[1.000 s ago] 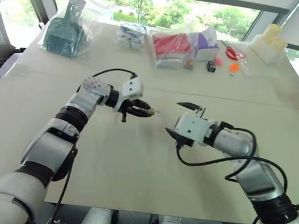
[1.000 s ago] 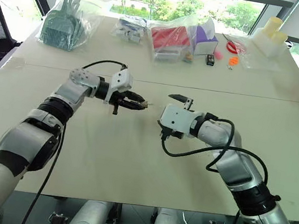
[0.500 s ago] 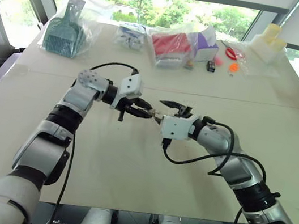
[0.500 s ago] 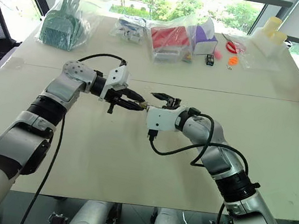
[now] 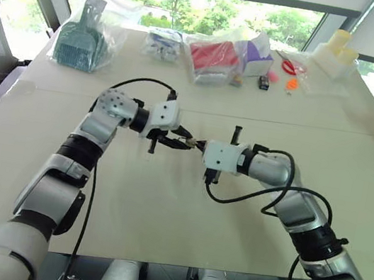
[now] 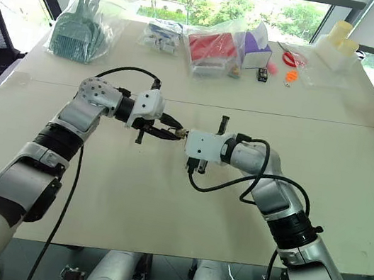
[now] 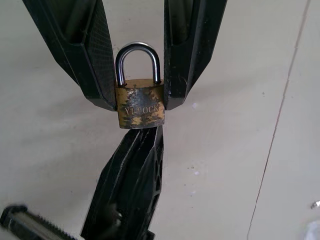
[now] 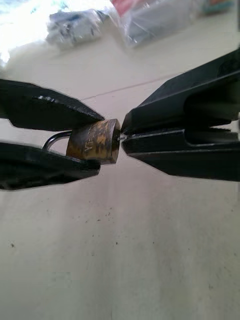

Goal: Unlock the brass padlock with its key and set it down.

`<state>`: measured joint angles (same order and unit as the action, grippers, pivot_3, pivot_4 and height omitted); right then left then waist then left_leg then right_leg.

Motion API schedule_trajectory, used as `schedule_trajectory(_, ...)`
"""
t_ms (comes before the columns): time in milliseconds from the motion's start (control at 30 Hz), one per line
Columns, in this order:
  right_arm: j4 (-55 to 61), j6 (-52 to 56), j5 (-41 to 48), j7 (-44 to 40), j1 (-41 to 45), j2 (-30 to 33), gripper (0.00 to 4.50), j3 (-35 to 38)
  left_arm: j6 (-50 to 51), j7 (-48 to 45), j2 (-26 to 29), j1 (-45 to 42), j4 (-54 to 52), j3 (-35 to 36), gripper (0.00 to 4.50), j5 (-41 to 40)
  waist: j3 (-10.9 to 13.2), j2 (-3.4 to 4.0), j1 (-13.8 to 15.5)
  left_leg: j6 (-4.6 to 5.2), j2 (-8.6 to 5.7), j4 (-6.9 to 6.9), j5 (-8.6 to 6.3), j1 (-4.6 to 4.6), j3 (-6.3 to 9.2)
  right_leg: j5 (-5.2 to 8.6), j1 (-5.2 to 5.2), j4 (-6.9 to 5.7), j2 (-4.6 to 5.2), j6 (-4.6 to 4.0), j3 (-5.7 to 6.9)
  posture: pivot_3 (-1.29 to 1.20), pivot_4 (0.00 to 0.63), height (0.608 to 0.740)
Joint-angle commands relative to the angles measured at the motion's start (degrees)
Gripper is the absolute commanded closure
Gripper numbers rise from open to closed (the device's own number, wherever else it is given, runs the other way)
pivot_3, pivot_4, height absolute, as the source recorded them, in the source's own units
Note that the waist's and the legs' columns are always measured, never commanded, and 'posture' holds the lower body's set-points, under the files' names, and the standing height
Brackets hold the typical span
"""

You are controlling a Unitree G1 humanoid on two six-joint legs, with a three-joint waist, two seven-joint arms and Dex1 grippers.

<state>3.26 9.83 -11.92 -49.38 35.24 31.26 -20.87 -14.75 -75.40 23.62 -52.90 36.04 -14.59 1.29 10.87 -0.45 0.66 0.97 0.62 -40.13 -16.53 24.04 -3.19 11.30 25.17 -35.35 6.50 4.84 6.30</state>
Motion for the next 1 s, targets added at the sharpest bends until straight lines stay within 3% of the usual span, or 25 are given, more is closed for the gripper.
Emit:
schedule_trajectory(33, 2.1, 9.6, 7.04, -8.04, 4.53, -1.74, 4.47, 0.53, -12.12, 6.07, -0.4, -2.21, 1.84, -0.75, 3.77, 3.68, 0.0, 0.0, -0.03, 0.0, 0.0, 0.0, 0.0, 0.0, 0.01, 0.0, 0.0, 0.0, 0.0, 0.0, 0.0, 0.0, 0.15, 0.74)
schedule_trajectory(200, 0.97, 19.95, 9.02, -10.66, 8.24, -3.66, 4.47, 0.61, -22.91, 10.06, 0.03, -3.83, 5.83, -1.68, 3.77, 7.0, -0.01, 0.01, 0.01, 0.0, 0.0, 0.01, 0.0, 0.0, -0.01, 0.0, 0.01, -0.01, 0.0, -0.01, 0.01, 0.0, 0.15, 0.74)
schedule_trajectory(267, 0.96, 13.88, 7.69, -8.86, 8.46, -3.88, 4.47, 0.64, -23.07, 9.57, 0.08, -4.02, 6.6, -1.59, 3.77, 6.41, 0.0, 0.01, 0.01, 0.01, 0.0, 0.01, -0.01, 0.0, -0.04, 0.0, 0.01, -0.01, 0.0, -0.01, 0.01, 0.0, 0.15, 0.74)
schedule_trajectory(500, -3.33, -17.69, -9.15, 5.45, 4.92, 4.39, 4.47, -3.06, -2.29, -0.44, 0.08, -3.19, 3.14, 1.7, 3.77, -3.49, 0.0, 0.01, -0.04, 0.0, -0.01, 0.01, 0.0, 0.01, -0.21, 0.01, 0.02, 0.0, 0.01, 0.02, 0.01, 0.0, 0.15, 0.74)
schedule_trajectory(600, -4.19, -25.19, -12.62, 10.03, 2.53, 6.94, 3.53, -2.25, 3.41, -3.19, 0.93, -2.92, 1.58, 2.1, 3.77, -5.36, 0.0, 0.01, -0.12, -0.13, -0.02, 0.01, 0.07, 0.01, -0.26, 0.01, 0.03, 0.0, 0.01, 0.02, 0.0, 0.0, 0.15, 0.74)
schedule_trajectory(800, -4.74, -33.09, -14.29, 15.49, 1.48, 7.37, 0.42, -0.31, 11.04, -6.31, 1.35, -2.69, -1.94, 2.63, 3.77, -8.32, 0.0, 0.0, -0.24, -0.24, 0.0, 0.01, 0.14, -0.01, -0.26, 0.01, 0.03, -0.02, 0.0, 0.02, -0.01, 0.0, 0.15, 0.74)
schedule_trajectory(1000, -5.78, -38.28, -15.48, 18.62, 2.72, 6.21, 0.42, -0.24, 15.44, -8.37, 1.76, -2.87, -3.9, 2.92, 3.77, -10.23, 0.0, 0.0, -0.21, -0.24, 0.01, 0.01, 0.14, -0.01, -0.26, 0.01, 0.02, -0.01, 0.0, 0.02, -0.01, 0.0, 0.15, 0.74)
